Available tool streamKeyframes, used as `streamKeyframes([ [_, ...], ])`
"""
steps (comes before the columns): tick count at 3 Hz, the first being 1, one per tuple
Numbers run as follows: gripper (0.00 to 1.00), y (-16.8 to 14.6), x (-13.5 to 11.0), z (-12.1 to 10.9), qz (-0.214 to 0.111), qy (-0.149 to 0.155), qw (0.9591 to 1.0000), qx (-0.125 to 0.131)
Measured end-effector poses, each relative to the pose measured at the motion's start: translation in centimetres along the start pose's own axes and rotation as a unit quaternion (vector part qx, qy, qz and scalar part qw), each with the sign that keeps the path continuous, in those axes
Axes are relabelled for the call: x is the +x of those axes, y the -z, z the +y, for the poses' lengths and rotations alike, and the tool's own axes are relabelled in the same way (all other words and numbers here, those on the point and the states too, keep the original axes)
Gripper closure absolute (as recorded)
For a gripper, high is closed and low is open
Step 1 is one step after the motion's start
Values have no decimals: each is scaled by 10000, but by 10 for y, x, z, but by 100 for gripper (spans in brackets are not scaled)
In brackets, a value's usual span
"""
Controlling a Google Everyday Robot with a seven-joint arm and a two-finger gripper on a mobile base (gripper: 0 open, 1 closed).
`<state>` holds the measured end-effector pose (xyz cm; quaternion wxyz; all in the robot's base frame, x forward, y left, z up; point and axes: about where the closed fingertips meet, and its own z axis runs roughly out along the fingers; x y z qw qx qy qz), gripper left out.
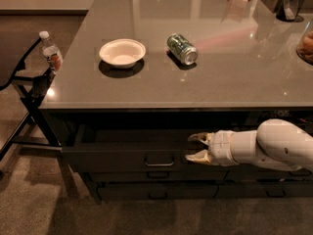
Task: Open top drawer
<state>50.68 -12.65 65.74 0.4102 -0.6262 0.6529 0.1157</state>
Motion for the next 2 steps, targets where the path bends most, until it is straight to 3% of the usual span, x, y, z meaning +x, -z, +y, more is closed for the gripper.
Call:
streamKeyframes([
  [1, 100, 7, -11, 2, -19, 52, 9999, 150],
  [2, 83, 7, -11, 2, -19, 53, 9999, 149],
])
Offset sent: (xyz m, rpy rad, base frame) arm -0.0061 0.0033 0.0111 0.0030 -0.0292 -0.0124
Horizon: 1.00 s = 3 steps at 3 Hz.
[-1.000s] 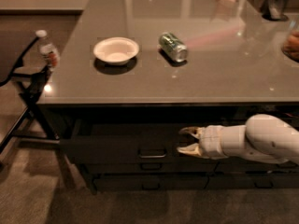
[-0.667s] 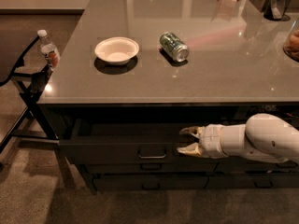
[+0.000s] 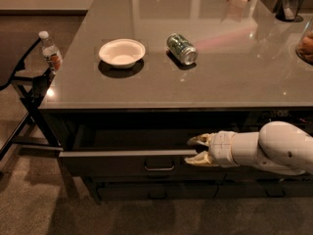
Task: Open top drawer
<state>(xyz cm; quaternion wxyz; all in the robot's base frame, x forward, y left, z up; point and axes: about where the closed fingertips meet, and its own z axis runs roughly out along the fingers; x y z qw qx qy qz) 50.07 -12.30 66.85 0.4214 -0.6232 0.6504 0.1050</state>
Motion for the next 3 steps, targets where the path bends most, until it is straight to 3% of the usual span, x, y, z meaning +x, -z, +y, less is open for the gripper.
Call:
streamKeyframes([
  [2, 36, 0, 0, 0, 0, 0, 10000, 0],
  [3, 38, 0, 0, 0, 0, 1, 10000, -1],
])
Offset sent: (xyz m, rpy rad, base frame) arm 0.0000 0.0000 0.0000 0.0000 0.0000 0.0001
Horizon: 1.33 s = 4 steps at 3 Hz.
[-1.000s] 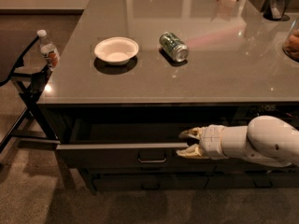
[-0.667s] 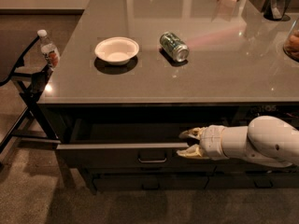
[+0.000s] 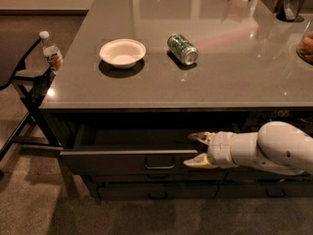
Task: Open top drawer
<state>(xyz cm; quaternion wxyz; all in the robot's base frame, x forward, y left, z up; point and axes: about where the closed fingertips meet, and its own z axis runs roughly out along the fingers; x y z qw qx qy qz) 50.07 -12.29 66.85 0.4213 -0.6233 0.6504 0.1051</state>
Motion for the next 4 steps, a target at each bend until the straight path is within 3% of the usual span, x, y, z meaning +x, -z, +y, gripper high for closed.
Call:
streamKeyframes([
  [2, 84, 4, -6, 10, -48, 68, 10000, -22],
  [3, 100, 10, -18, 27, -91, 198, 9997, -116],
  [4, 100, 19, -25, 46, -118, 203, 9996, -154],
])
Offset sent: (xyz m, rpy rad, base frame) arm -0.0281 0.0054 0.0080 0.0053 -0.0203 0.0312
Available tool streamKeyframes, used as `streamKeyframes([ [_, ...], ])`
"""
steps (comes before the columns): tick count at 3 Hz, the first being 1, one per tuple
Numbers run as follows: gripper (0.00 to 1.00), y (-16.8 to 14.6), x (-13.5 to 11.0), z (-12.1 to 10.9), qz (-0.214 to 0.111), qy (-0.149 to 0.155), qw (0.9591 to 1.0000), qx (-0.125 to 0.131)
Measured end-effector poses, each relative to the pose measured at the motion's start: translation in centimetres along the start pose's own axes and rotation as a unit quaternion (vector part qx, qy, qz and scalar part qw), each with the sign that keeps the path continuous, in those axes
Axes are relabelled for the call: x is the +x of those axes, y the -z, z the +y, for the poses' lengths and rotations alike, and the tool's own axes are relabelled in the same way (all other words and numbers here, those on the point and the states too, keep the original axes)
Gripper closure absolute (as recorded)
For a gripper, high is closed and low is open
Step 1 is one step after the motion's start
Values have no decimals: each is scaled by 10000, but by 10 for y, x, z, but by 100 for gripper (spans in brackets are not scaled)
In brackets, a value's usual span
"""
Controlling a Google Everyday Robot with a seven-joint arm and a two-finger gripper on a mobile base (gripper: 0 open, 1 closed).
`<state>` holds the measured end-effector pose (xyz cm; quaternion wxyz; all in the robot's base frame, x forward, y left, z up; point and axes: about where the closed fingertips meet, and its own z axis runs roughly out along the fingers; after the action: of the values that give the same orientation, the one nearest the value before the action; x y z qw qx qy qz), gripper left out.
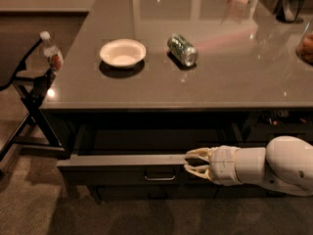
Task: Open top drawer
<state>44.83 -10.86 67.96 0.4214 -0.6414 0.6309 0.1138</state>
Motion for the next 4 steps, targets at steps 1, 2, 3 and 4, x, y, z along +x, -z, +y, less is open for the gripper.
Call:
streamKeyframes([
  [1, 100, 1, -1, 2, -1, -3, 10000, 2],
  [2, 100, 11, -5, 19, 11, -66, 10000, 30],
  [3, 83, 11, -5, 19, 11, -66, 10000, 30],
  [4, 58, 11, -5, 19, 11, -66, 10000, 30],
])
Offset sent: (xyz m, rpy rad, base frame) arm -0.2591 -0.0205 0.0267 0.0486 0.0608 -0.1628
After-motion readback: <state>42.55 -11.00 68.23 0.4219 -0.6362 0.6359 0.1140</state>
